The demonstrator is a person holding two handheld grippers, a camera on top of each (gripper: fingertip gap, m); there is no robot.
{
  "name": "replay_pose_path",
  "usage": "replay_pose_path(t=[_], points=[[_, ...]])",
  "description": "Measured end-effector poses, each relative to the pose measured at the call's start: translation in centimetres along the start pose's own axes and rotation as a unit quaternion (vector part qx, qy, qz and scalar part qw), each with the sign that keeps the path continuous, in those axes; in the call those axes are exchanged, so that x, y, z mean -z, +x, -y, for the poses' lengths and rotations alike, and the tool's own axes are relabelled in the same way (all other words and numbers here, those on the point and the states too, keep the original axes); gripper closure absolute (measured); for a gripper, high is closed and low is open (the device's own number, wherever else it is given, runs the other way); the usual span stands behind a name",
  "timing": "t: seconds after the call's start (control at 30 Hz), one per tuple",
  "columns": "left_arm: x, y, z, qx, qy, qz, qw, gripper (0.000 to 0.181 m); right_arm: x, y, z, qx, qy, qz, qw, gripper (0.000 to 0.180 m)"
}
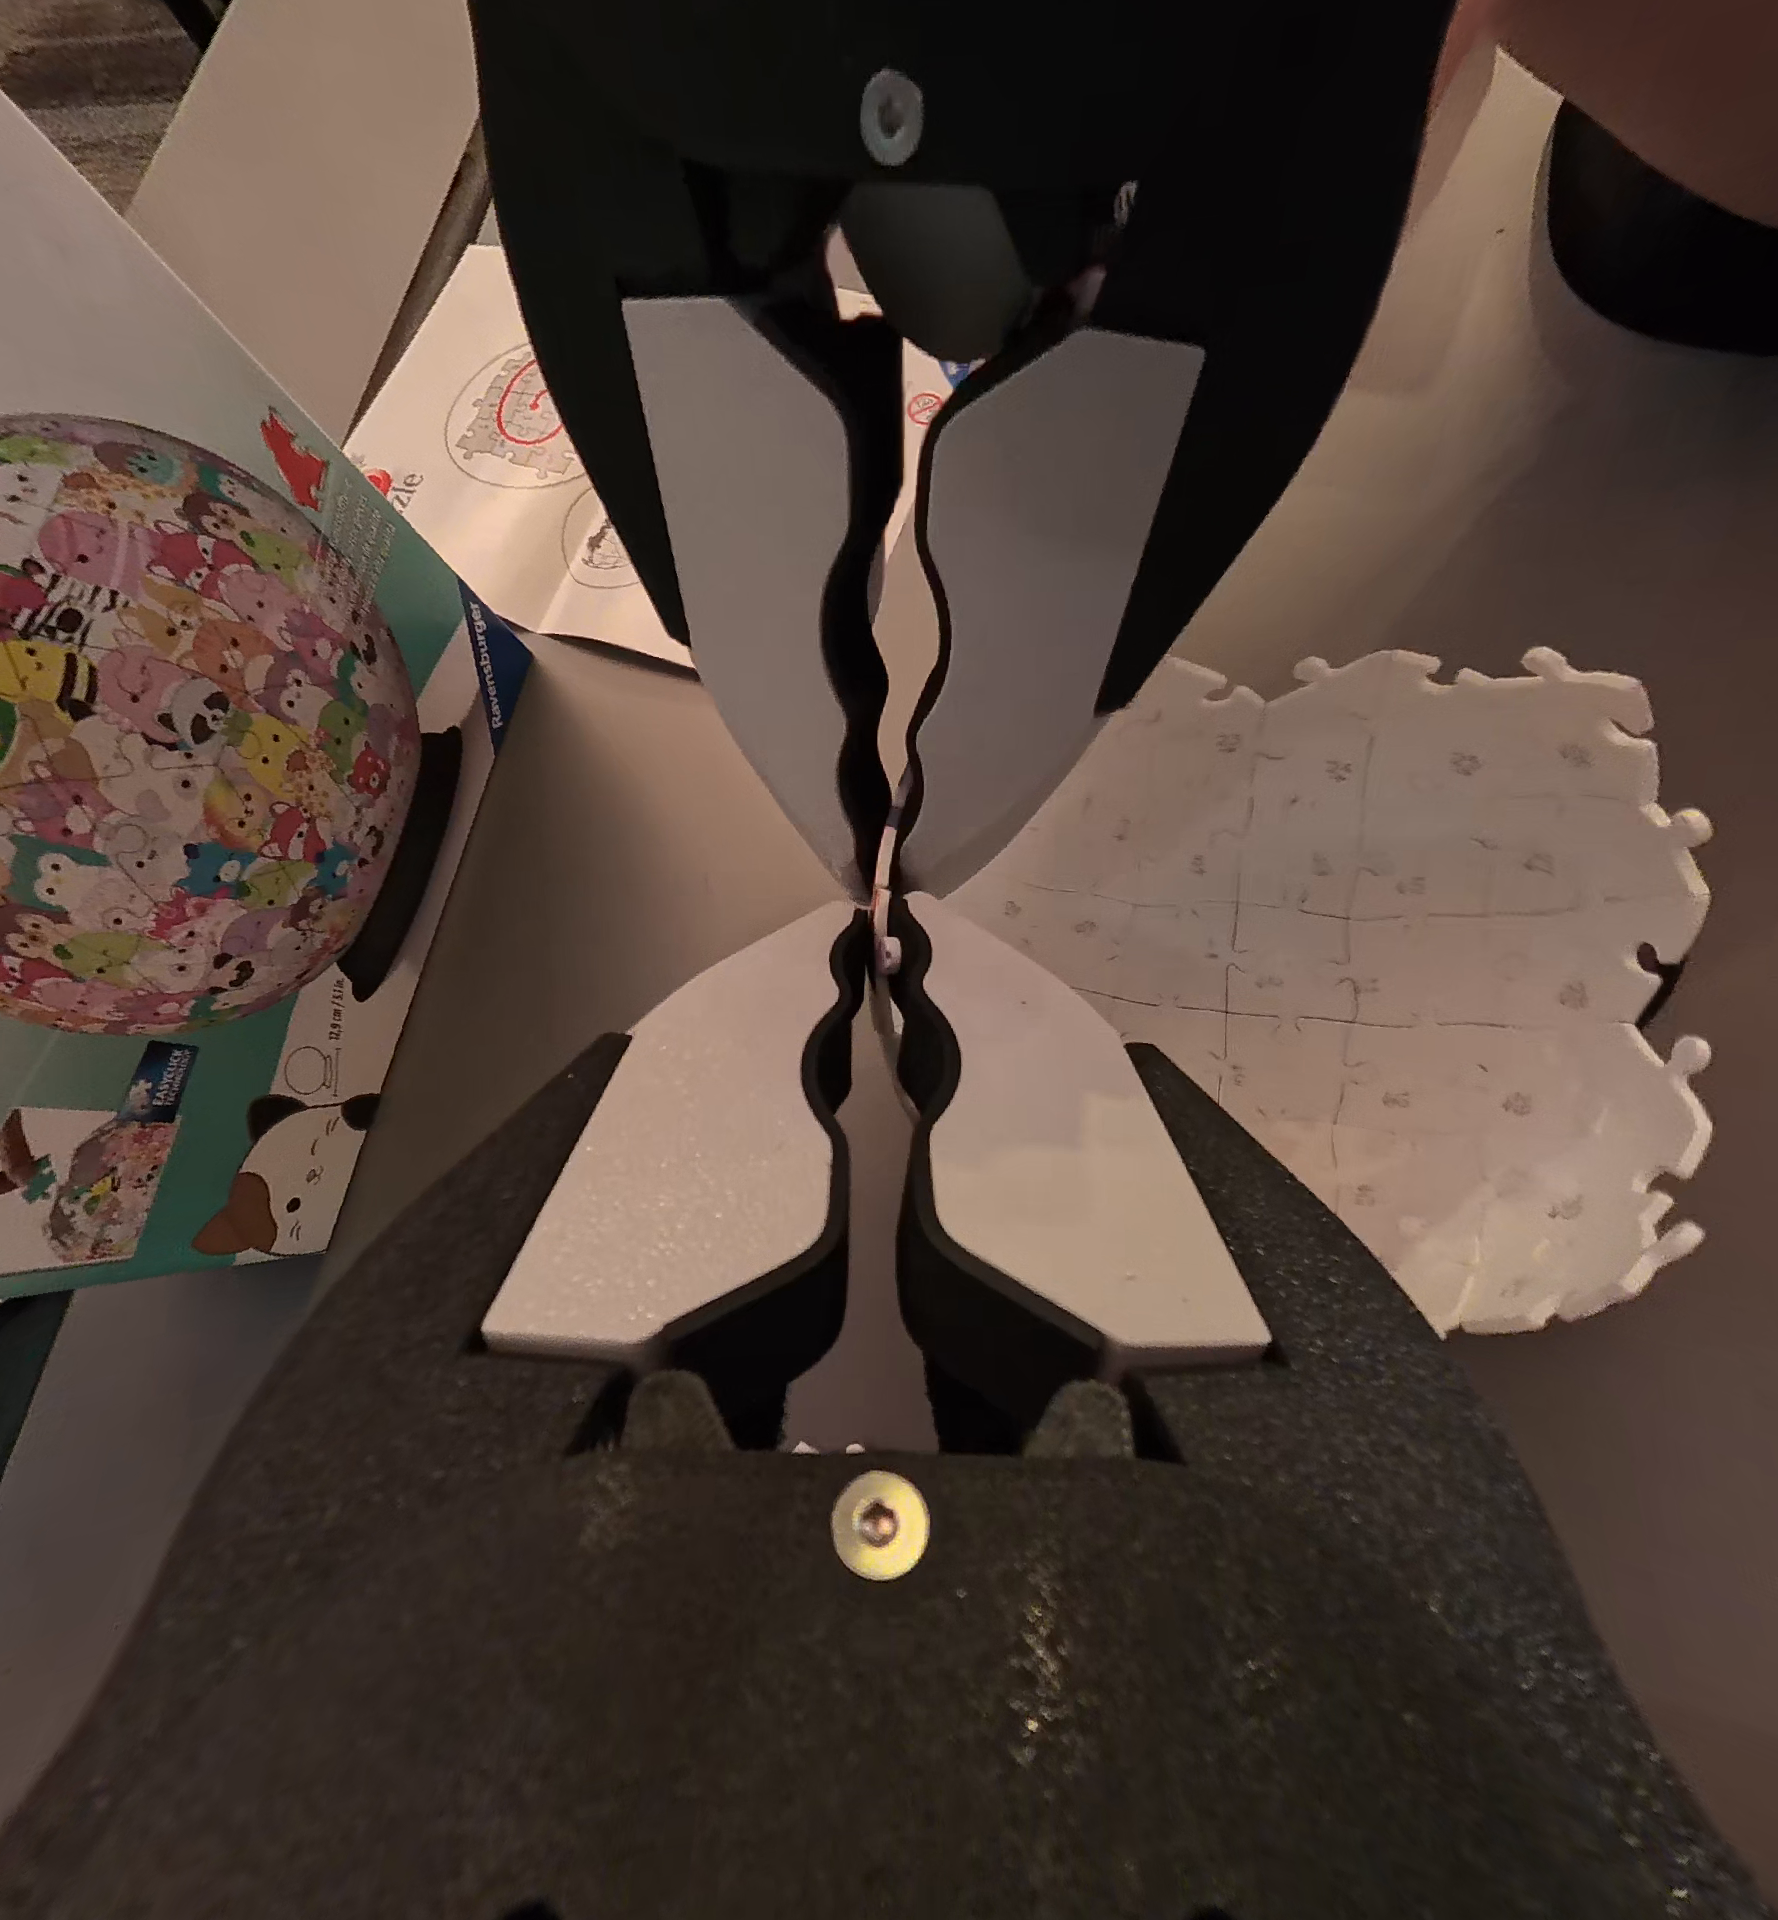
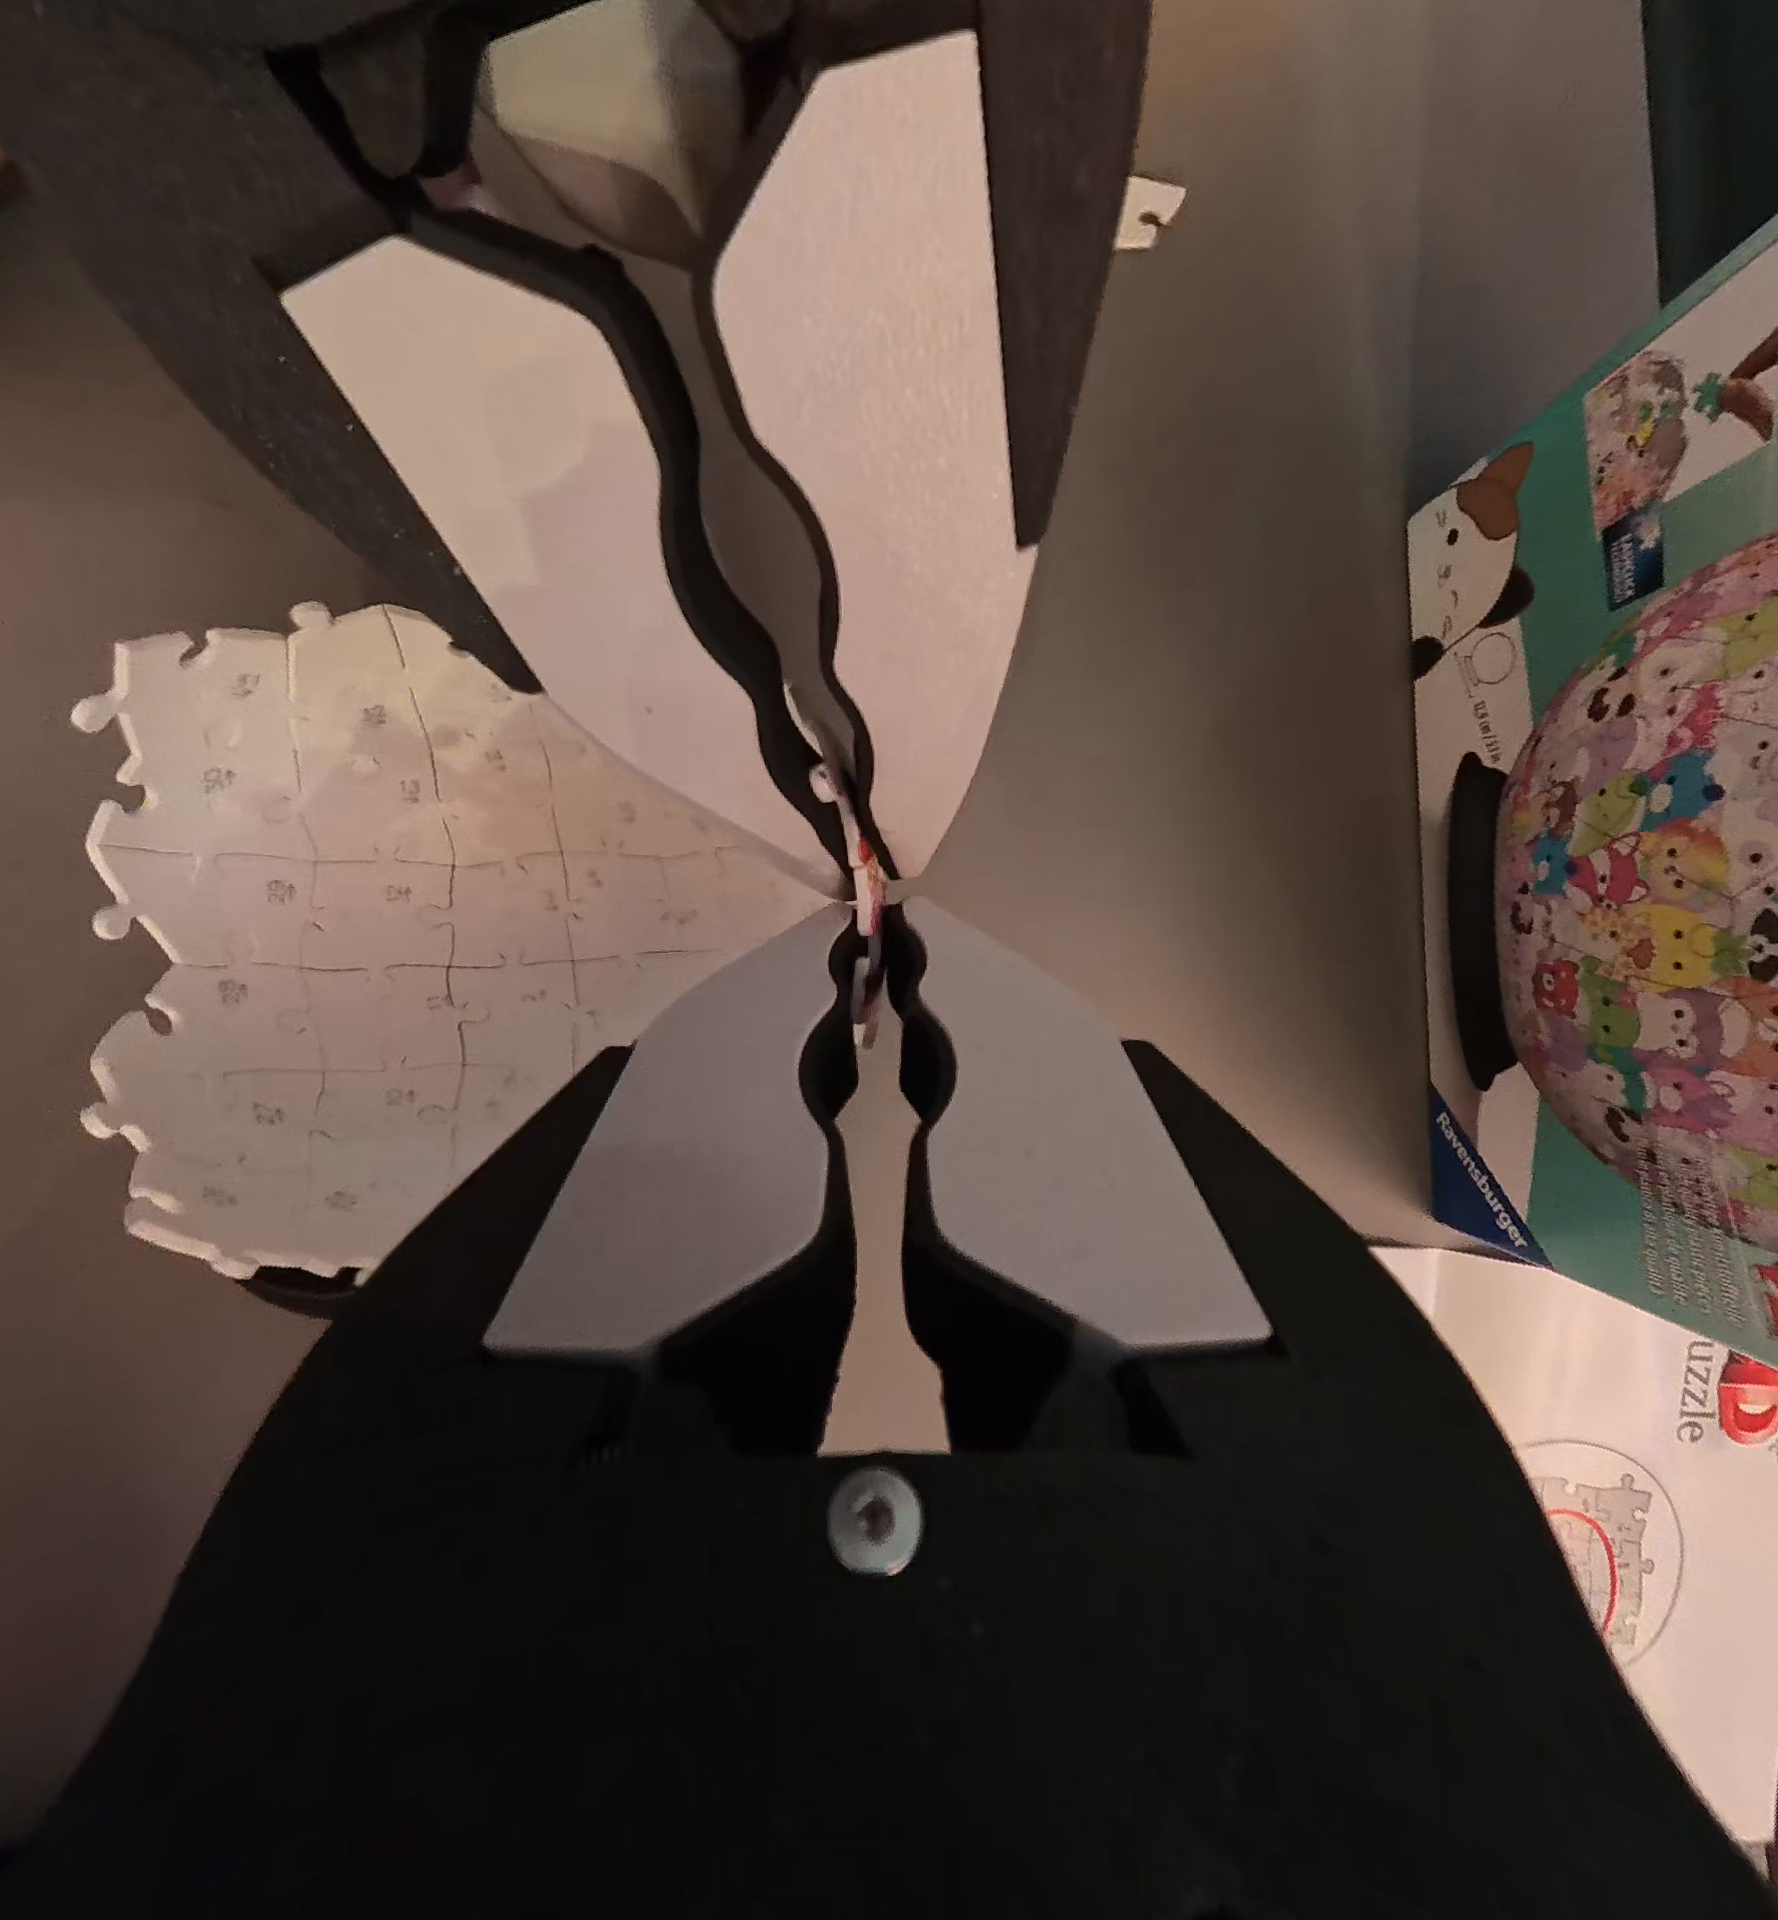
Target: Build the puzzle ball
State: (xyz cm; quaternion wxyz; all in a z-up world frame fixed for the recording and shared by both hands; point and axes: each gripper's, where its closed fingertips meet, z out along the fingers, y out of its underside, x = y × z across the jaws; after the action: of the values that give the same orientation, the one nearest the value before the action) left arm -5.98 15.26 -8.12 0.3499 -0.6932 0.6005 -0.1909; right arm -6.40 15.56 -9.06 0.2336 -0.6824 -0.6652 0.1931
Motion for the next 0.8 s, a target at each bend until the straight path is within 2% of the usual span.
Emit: replay_pose_path(t=[0.13, 0.2, 0.3, 0.43, 0.63, 0.73, 0.8], points=[[0.0, -0.1, -0.1, 0.008, -0.004, 0.000, 1.000, 0.178, -0.1, 0.1, 0.0, -0.013, -0.007, -0.004, 1.000, 0.176], [0.4, 0.0, -0.1, 0.020, -0.006, -0.004, 1.000, 0.166, -0.2, 0.3, -0.3, -0.012, -0.010, -0.008, 1.000, 0.176], [2.4, -0.1, 0.0, 0.034, 0.010, -0.007, 0.999, 0.160, 0.0, 0.6, 0.1, -0.017, 0.008, -0.015, 1.000, 0.176], [3.8, -0.3, -0.6, 0.053, 0.006, -0.003, 0.999, 0.162, 0.3, 0.9, 0.1, -0.009, 0.009, -0.026, 1.000, 0.176], [1.8, -0.7, -1.9, 0.053, -0.044, 0.008, 0.998, 0.162, 0.4, 0.8, -0.1, -0.015, 0.006, -0.024, 1.000, 0.175], [1.2, -0.4, -1.8, 0.049, -0.045, 0.000, 0.998, 0.175, 0.5, 0.6, 0.0, -0.012, 0.001, -0.024, 1.000, 0.173], [1.2, -0.5, -1.8, 0.048, -0.044, 0.001, 0.998, 0.176, 0.7, 0.6, 0.2, -0.002, 0.003, -0.033, 0.999, 0.170]])
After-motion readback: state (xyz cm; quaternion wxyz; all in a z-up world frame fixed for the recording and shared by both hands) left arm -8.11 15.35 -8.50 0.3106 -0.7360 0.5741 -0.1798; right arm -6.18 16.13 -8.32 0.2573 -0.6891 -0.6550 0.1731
